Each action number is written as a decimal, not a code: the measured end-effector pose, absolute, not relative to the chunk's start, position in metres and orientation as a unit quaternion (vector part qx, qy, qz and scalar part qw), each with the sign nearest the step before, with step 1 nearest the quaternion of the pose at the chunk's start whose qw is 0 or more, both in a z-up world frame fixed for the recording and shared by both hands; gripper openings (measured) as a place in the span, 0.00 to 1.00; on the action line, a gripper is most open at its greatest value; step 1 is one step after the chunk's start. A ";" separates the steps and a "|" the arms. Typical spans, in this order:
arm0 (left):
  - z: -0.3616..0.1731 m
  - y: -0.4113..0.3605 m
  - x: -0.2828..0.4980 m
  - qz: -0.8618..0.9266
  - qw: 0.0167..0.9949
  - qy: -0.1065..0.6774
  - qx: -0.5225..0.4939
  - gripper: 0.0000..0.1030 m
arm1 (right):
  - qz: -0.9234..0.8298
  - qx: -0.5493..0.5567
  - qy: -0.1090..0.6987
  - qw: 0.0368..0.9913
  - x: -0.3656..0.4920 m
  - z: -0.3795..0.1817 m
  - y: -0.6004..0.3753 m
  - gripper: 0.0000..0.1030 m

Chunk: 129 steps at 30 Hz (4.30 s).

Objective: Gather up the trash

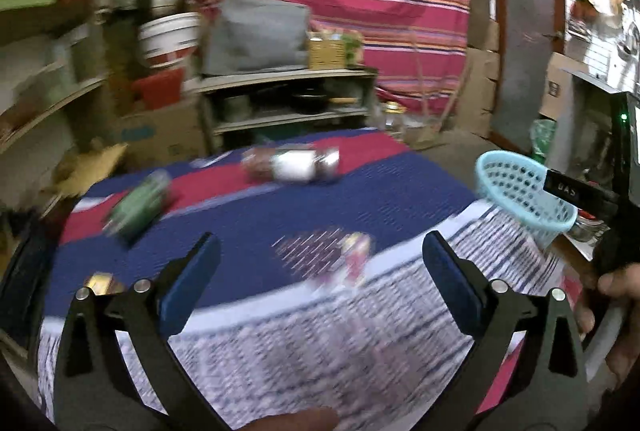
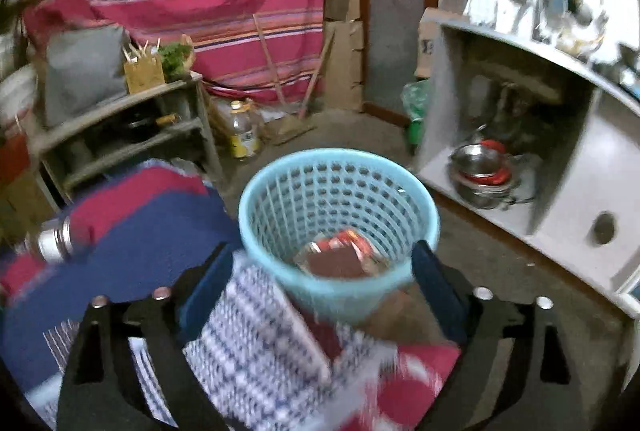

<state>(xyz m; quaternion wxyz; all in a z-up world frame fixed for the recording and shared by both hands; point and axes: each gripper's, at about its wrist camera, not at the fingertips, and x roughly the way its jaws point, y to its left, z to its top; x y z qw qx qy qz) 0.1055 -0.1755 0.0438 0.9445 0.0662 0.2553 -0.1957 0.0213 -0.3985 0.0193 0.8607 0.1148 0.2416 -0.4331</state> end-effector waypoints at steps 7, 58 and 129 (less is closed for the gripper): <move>0.020 -0.100 0.048 -0.142 0.959 0.239 0.048 0.95 | -0.319 0.046 0.198 0.926 -0.042 0.008 -0.282 0.87; 0.012 -0.077 0.042 -0.138 0.965 0.221 -0.003 0.95 | -0.297 -0.031 0.160 0.941 -0.075 0.008 -0.209 0.89; 0.013 -0.081 0.038 -0.145 0.963 0.225 -0.001 0.95 | -0.290 -0.029 0.161 0.943 -0.071 0.001 -0.217 0.90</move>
